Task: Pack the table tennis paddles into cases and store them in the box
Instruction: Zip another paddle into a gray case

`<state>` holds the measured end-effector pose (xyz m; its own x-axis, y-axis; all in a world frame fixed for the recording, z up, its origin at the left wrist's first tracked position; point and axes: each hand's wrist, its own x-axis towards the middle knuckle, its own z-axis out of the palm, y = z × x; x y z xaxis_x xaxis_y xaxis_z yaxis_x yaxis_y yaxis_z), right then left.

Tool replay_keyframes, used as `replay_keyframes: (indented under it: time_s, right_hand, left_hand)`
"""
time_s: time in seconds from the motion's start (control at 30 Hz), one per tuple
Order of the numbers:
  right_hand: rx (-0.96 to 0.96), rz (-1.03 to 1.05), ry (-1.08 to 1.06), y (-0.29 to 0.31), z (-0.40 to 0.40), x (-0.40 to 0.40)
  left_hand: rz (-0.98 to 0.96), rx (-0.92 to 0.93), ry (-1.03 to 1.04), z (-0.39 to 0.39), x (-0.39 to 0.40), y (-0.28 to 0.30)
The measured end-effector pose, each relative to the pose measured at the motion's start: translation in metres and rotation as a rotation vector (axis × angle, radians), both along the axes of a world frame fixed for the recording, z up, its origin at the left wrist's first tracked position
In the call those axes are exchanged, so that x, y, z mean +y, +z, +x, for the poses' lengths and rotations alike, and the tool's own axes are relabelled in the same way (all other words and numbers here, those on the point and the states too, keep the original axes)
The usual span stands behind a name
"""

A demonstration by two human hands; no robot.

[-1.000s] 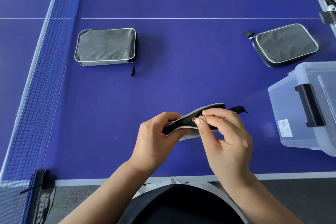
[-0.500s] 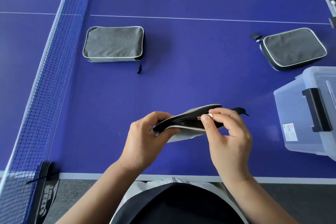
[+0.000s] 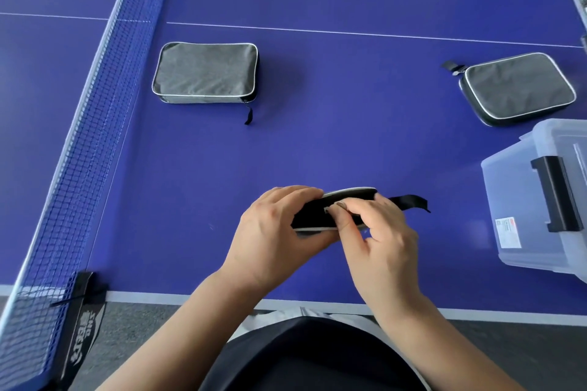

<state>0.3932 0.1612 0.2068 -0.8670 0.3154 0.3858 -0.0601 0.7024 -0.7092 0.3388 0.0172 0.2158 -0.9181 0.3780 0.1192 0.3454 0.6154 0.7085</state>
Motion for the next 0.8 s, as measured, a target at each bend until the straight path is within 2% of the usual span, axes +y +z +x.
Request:
replay_keyframes:
  time_s: [0.2,0.37,0.53,0.8]
  right_hand:
    - [-0.006,-0.007,0.022,0.001,-0.007,-0.005]
    - [0.014,-0.048,-0.072,-0.008,-0.002,0.004]
    - [-0.090,-0.137,-0.211,-0.009,-0.001,0.029]
    - [-0.195,-0.189,-0.245,-0.023,0.002,0.049]
  left_hand:
    - [-0.055,-0.015,0.039,-0.002,-0.001,0.002]
    - [-0.061,-0.035,0.026,-0.003,-0.001,0.004]
    - [-0.073,-0.119,0.060,-0.006,-0.012,0.000]
    - [-0.039,-0.153,0.050,-0.006,-0.015,0.000]
